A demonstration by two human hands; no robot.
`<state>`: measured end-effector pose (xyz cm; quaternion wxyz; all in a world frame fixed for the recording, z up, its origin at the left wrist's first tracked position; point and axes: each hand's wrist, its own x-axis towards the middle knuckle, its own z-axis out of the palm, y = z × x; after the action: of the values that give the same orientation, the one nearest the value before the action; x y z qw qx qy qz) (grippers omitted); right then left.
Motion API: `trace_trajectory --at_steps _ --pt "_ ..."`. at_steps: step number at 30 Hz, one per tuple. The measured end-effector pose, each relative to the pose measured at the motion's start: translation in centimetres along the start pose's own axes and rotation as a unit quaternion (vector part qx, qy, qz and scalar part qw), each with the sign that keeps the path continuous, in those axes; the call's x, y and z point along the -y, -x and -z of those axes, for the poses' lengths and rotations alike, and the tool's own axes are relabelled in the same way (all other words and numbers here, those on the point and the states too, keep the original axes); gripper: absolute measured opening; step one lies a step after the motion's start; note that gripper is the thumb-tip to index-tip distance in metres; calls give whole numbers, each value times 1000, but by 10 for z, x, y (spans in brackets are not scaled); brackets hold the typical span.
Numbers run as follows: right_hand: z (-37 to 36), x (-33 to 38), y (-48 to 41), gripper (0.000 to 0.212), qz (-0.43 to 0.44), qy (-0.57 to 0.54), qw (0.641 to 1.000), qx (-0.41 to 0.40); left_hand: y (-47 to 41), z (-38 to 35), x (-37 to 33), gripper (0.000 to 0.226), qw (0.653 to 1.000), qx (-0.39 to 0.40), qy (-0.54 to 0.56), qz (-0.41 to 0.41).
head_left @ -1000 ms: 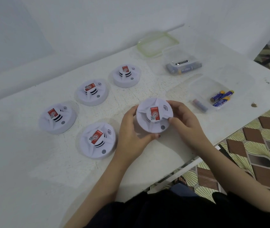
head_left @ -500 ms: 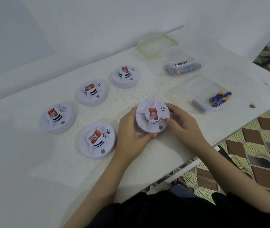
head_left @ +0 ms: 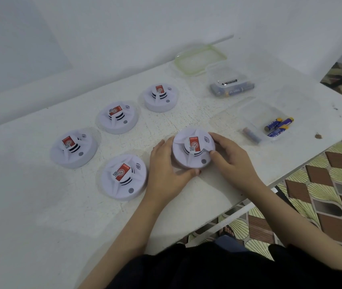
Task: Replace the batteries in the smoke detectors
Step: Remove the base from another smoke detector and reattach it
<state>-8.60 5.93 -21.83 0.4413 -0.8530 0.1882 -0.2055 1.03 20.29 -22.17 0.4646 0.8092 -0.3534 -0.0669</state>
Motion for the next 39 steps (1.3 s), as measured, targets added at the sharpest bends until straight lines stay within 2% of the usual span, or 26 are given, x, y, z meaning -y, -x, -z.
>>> trace_trajectory --at_steps 7,10,13,15,19,23,25,27,28,30,35,37,39 --pt "-2 3 -1 52 -13 42 999 -7 3 0 0 98 997 37 -33 57" --pt "-1 2 -1 53 -22 36 999 -8 5 1 -3 99 997 44 -27 58" --pt "-1 7 -1 49 -12 21 999 -28 14 6 -9 91 999 30 11 31" --pt "-3 14 -4 47 4 25 999 -43 21 18 -15 78 1000 -7 28 -2" --pt "-15 33 -19 40 74 58 995 -42 26 63 -13 56 990 -136 37 -29" --pt "-36 50 -35 38 135 64 989 4 19 118 22 48 973 -226 -40 34" --pt "-48 56 -42 36 143 86 985 52 13 142 51 64 960 -235 -119 98" --pt "-59 58 -48 30 140 140 975 100 7 160 74 89 944 -188 -211 168" --pt "-63 59 -50 29 140 169 969 115 5 166 81 98 942 -158 -222 196" --pt "-68 61 -52 29 140 212 959 124 1 173 89 109 951 -117 -183 219" --pt "-69 65 -51 29 131 249 950 132 -1 184 98 125 952 -124 -125 251" --pt "-67 66 -50 28 129 234 954 135 -1 187 91 115 958 -116 -71 254" --pt "-65 67 -50 27 127 215 959 130 -3 188 79 97 970 -109 46 214"
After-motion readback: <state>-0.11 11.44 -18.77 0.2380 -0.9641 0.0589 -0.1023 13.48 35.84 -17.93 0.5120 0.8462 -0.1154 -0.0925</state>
